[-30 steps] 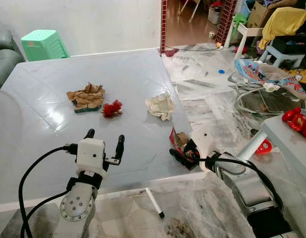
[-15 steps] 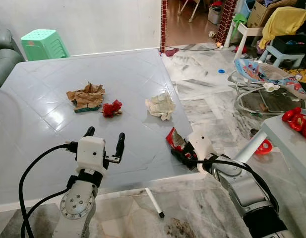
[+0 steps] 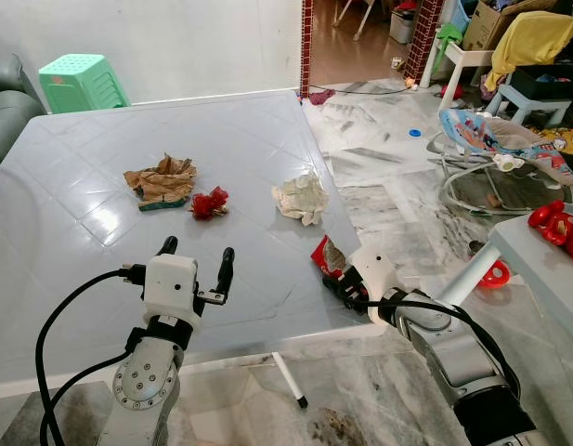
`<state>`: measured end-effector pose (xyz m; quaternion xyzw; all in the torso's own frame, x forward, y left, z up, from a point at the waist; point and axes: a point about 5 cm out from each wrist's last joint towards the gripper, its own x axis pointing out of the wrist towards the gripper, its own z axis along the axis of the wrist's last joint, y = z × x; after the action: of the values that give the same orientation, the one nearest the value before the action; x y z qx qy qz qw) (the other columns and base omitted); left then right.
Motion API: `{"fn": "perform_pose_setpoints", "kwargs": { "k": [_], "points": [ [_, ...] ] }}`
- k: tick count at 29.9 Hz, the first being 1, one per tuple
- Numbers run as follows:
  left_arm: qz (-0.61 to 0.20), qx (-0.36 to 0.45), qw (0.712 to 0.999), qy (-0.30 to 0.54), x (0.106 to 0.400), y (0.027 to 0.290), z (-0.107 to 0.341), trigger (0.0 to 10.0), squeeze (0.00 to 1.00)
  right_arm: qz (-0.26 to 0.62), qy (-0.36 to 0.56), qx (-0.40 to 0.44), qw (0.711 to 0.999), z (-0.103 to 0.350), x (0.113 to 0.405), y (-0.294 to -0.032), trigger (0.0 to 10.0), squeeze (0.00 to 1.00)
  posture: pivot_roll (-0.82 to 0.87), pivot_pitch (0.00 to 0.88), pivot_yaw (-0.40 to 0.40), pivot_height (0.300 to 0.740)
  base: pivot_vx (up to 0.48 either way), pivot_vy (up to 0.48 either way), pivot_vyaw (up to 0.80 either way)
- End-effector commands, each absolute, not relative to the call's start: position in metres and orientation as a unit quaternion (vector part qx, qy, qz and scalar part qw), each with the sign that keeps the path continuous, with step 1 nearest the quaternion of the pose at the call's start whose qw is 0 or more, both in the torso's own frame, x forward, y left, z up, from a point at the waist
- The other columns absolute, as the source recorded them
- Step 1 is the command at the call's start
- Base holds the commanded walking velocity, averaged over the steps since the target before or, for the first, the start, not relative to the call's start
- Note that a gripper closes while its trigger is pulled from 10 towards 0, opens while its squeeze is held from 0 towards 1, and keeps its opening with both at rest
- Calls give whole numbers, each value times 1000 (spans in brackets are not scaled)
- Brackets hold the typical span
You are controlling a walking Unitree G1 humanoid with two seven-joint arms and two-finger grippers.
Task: Picking trash to rubbish bin
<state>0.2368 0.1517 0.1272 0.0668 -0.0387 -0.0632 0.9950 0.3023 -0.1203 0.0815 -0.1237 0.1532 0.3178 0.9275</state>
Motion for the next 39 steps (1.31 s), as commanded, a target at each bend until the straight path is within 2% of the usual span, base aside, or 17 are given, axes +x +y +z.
{"fn": "perform_pose_setpoints", "kwargs": {
  "k": [1, 8, 14, 30, 39],
  "points": [
    [-62, 70, 995, -45, 238, 151, 131, 10000, 0, 322, 154, -127, 925, 82, 304, -119, 0, 0, -4, 45, 12, 740, 0, 0, 0],
    [-61, 70, 995, -46, 238, 151, 132, 10000, 0, 321, 137, -122, 929, 88, 307, -115, 0, 0, -4, 48, 12, 740, 0, 0, 0],
    [-50, 74, 995, -50, 239, 152, 133, 10000, 0, 290, 82, -131, 944, 106, 318, -114, 0, 0, -4, 46, 10, 740, 0, 0, 0],
    [-33, 84, 994, -57, 242, 154, 135, 10000, 0, 250, -135, -110, 953, 190, 333, -100, 0, 0, -2, 44, 9, 740, 0, 0, 0],
    [-18, 86, 994, -66, 254, 157, 140, 10000, 0, 235, -166, -85, 954, 206, 331, -99, 0, 0, -9, 45, 4, 740, 0, 0, 0]
  ]
}}
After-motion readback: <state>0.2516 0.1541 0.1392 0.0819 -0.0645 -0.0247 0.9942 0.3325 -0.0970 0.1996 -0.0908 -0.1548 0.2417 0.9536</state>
